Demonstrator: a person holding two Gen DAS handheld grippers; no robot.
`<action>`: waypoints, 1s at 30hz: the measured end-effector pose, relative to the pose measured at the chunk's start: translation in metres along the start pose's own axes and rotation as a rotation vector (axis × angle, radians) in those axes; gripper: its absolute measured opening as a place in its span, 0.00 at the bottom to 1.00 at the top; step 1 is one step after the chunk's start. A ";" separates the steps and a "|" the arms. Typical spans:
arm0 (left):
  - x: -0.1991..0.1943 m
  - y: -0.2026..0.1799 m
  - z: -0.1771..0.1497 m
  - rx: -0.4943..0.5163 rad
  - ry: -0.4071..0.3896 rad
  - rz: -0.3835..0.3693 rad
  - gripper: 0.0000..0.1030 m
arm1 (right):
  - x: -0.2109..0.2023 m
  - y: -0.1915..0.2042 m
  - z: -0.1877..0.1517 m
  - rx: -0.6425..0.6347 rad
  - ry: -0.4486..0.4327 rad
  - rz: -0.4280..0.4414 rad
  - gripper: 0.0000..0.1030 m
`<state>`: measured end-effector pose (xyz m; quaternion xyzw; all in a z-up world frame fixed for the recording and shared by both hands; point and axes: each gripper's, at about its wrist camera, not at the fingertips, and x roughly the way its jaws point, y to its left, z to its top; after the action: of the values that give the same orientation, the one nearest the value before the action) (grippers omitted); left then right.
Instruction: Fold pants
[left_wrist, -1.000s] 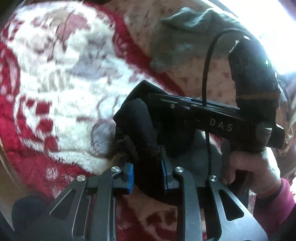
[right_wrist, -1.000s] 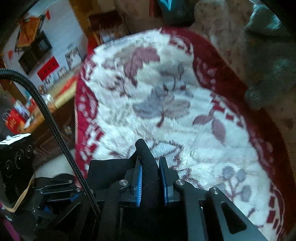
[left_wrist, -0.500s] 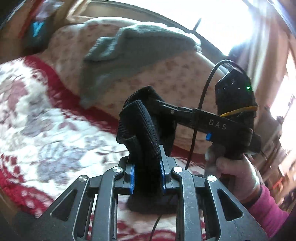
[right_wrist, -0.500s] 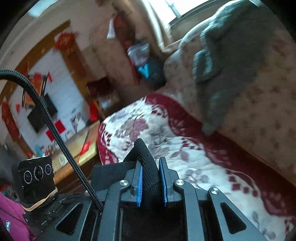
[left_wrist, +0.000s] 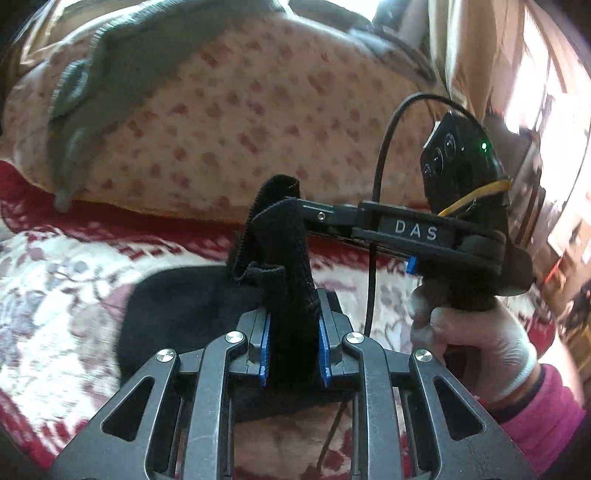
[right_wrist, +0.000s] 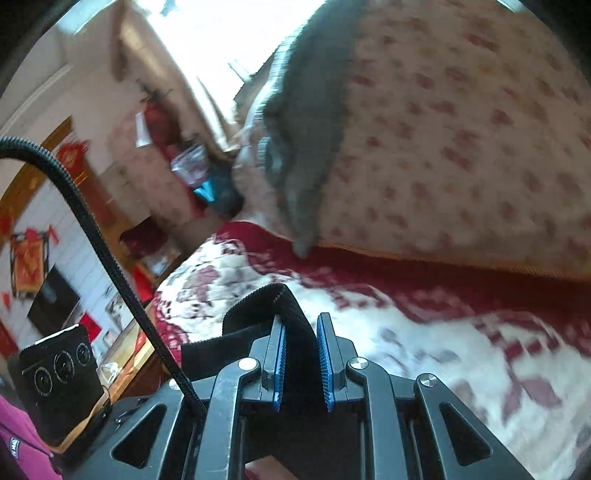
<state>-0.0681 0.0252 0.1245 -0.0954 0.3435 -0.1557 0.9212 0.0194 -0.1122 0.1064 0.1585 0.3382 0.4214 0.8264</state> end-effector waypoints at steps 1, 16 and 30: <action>0.008 -0.005 -0.004 0.008 0.017 0.001 0.19 | -0.005 -0.010 -0.005 0.021 -0.003 -0.008 0.15; 0.004 -0.007 -0.023 0.022 0.134 -0.192 0.43 | -0.078 -0.067 -0.055 0.215 -0.062 -0.250 0.52; -0.029 0.076 -0.028 -0.116 0.079 0.024 0.47 | -0.035 -0.040 -0.082 0.269 0.085 -0.220 0.49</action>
<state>-0.0903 0.1039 0.0998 -0.1382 0.3891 -0.1280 0.9017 -0.0287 -0.1662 0.0402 0.2115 0.4414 0.2856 0.8240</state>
